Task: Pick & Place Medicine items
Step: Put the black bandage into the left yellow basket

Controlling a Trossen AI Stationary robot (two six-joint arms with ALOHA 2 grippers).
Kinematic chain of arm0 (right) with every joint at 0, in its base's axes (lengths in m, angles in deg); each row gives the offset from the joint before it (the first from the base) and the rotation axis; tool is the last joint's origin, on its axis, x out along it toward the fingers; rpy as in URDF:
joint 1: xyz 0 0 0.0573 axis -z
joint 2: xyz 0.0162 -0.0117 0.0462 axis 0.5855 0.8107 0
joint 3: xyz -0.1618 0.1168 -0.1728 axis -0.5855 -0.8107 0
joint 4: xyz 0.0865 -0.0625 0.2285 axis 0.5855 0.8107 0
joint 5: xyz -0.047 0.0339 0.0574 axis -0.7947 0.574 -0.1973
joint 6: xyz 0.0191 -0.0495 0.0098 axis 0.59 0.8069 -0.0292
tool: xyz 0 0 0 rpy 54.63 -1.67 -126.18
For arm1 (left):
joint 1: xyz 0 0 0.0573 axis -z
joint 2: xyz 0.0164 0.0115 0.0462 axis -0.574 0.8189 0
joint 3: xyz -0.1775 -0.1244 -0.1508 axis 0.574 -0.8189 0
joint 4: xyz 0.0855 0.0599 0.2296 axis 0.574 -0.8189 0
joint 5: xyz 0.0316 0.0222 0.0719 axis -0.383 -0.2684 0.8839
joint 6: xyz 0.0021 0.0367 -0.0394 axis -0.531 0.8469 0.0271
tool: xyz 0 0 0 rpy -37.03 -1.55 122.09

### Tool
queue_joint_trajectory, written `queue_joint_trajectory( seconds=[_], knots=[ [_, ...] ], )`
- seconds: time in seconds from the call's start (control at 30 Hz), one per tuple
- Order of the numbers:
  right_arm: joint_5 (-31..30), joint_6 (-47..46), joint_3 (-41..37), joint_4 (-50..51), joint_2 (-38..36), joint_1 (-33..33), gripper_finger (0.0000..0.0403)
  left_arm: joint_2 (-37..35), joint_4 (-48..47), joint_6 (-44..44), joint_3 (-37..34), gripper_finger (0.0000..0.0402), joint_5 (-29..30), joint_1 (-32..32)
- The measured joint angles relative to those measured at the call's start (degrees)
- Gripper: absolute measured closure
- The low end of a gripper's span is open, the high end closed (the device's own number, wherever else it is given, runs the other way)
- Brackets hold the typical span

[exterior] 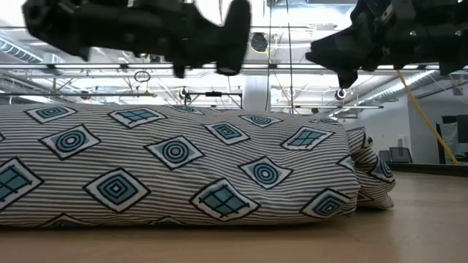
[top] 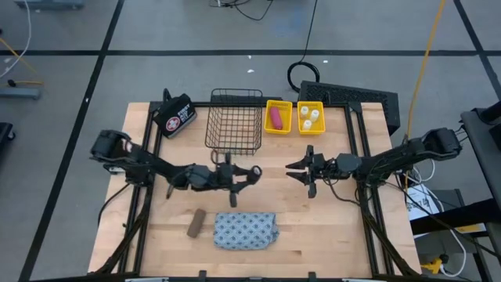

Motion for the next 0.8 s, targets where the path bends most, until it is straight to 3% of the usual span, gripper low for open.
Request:
queue_joint_trajectory(
  seconds=[0.27,0.47,0.63,0.8],
  knots=[
    [3.8,0.6,0.1,-18.6,11.7,0.0,0.0196,7.7,-0.1,7.1,11.1,0.027,-5.9,-0.9],
    [7.6,2.0,3.8,-21.4,16.5,0.0,0.012,9.5,-0.4,7.1,14.0,0.027,-5.9,-1.5],
    [7.5,2.0,7.3,-21.4,19.5,0.0,0.0105,9.5,-0.8,6.4,14.0,0.027,-5.9,-1.9],
    [7.6,2.4,8.3,-21.4,20.0,0.0,0.012,9.5,-2.1,6.4,14.0,0.027,-5.8,-1.9]
  ],
)
